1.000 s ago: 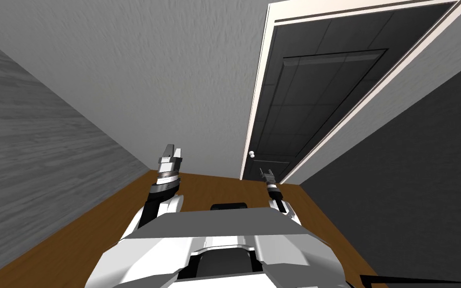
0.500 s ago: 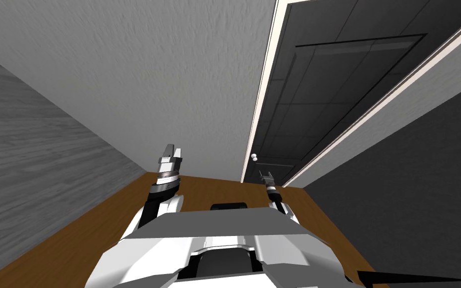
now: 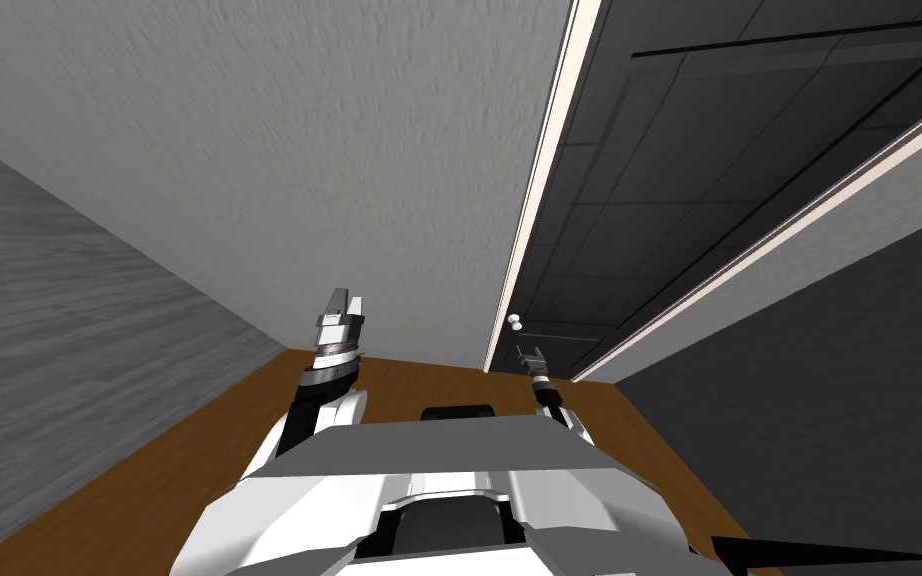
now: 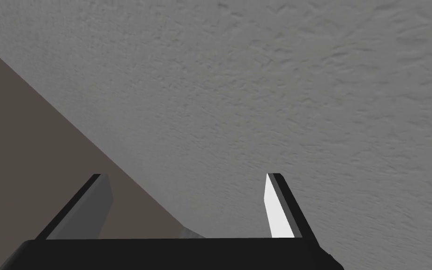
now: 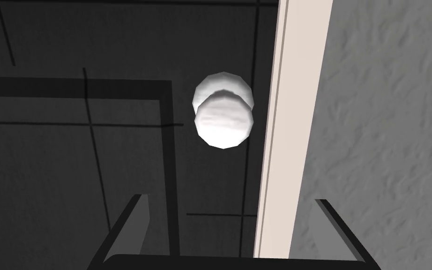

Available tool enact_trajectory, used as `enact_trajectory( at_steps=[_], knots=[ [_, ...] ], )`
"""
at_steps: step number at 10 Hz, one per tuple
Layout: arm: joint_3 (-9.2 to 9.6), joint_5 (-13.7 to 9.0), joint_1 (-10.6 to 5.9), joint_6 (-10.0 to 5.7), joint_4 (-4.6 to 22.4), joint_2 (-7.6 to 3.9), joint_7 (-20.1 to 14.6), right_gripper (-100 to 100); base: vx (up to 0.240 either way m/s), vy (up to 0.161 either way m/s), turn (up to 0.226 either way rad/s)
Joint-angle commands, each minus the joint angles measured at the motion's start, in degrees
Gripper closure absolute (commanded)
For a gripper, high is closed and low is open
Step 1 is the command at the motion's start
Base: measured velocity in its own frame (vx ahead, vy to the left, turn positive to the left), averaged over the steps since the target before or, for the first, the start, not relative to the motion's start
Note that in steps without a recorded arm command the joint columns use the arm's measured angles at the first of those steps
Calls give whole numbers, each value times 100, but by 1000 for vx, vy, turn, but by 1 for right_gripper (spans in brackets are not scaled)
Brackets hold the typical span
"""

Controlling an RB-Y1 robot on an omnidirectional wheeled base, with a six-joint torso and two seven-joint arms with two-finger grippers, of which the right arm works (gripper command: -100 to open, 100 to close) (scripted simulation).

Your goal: Pull the door open

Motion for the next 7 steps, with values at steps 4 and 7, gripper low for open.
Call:
enact_trajectory(
  at_steps=[4,7],
  knots=[
    [-87,-55,-1,-27,90,-43,27,-100,166,-19,50],
    [-155,-99,-3,-48,161,-77,48,-100,199,-33,58]
  ],
)
